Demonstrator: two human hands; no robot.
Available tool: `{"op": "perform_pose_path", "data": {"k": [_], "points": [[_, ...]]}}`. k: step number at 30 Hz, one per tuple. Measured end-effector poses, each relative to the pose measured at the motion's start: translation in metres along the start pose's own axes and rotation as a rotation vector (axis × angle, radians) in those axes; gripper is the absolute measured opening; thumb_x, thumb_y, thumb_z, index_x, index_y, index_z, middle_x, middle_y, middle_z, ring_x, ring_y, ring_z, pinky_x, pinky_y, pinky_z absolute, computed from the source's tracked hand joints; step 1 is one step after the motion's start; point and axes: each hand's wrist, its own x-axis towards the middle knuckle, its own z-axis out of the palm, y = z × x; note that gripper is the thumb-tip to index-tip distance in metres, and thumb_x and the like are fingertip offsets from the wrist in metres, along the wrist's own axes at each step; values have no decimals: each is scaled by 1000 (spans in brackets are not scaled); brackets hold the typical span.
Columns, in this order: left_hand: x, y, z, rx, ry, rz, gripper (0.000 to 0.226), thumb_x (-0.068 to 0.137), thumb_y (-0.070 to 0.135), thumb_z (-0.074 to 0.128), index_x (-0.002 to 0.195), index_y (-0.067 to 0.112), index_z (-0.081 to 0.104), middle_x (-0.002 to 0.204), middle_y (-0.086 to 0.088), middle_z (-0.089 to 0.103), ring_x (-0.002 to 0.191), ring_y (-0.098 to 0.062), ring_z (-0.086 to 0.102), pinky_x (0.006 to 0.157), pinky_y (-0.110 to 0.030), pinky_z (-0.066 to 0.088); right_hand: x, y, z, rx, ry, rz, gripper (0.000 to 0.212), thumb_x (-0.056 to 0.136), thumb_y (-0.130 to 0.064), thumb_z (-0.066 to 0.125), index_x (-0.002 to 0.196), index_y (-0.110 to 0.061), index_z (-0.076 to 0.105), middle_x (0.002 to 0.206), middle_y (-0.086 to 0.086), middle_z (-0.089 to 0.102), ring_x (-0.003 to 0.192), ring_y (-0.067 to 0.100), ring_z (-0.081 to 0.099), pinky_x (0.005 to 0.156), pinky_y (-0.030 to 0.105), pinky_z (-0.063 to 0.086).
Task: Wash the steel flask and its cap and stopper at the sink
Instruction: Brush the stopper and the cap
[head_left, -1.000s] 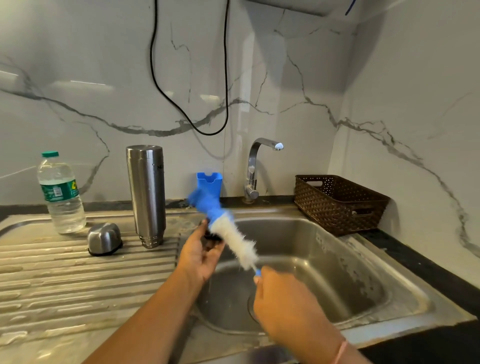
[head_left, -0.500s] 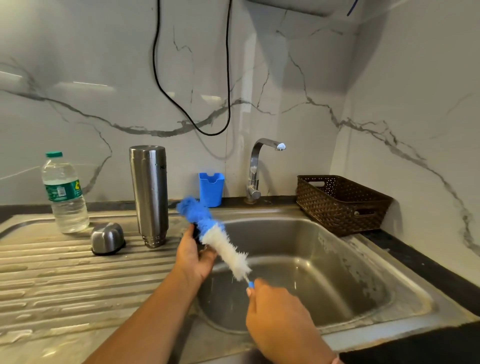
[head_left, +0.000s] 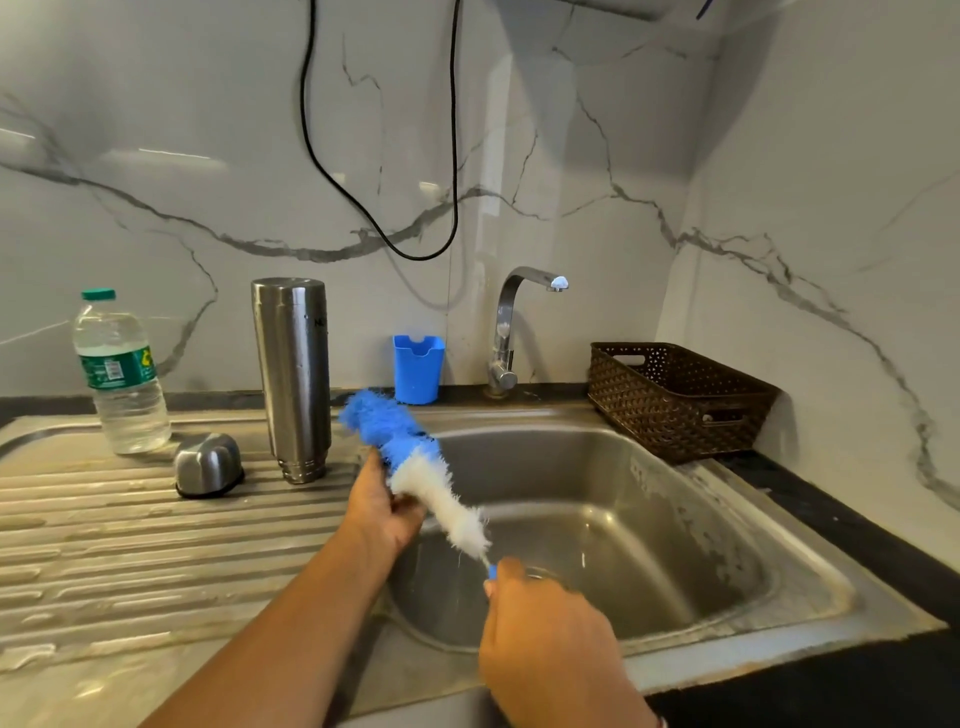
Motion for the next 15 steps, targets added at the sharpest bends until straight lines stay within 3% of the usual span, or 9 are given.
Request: {"op": "perform_pose_path", "data": {"k": [2, 5, 8, 12, 15], "points": [[-4, -4, 4, 12, -11, 7, 39, 94, 31, 54, 127, 12, 56, 100, -13, 63, 88, -22, 63, 59, -38, 60, 12, 4, -5, -10, 45, 35, 26, 101, -27, 28, 119, -17, 44, 118, 8, 61, 112, 30, 57, 82, 34, 41], [-8, -9, 12, 36, -9, -24, 42, 91, 25, 60, 128, 8, 53, 112, -19, 57, 104, -28, 59, 77, -40, 56, 33, 11, -15, 6, 118, 64, 25, 99, -21, 30, 116, -13, 47, 115, 11, 62, 109, 32, 58, 73, 32, 36], [-6, -7, 11, 74, 5, 13, 39, 92, 23, 58, 127, 7, 52, 107, -18, 59, 97, -28, 60, 72, -39, 55, 30, 9, -13, 12, 95, 47, 25, 99, -21, 30, 117, -14, 47, 116, 10, 61, 110, 32, 57, 75, 33, 37], [-2, 1, 0, 29, 3, 47, 30, 96, 31, 51, 118, 13, 60, 92, -9, 66, 82, -20, 64, 52, -34, 58, 7, 0, 4, 8, 21, -21, 28, 102, -27, 27, 119, -15, 44, 116, 9, 61, 110, 31, 58, 81, 35, 41], [-6, -3, 7, 32, -23, 45, 21, 95, 26, 53, 107, 9, 59, 88, -12, 69, 85, -23, 64, 58, -38, 59, 23, 6, -4, 23, 67, 55, 28, 101, -25, 29, 119, -14, 46, 118, 11, 60, 112, 32, 57, 83, 35, 42]]}}
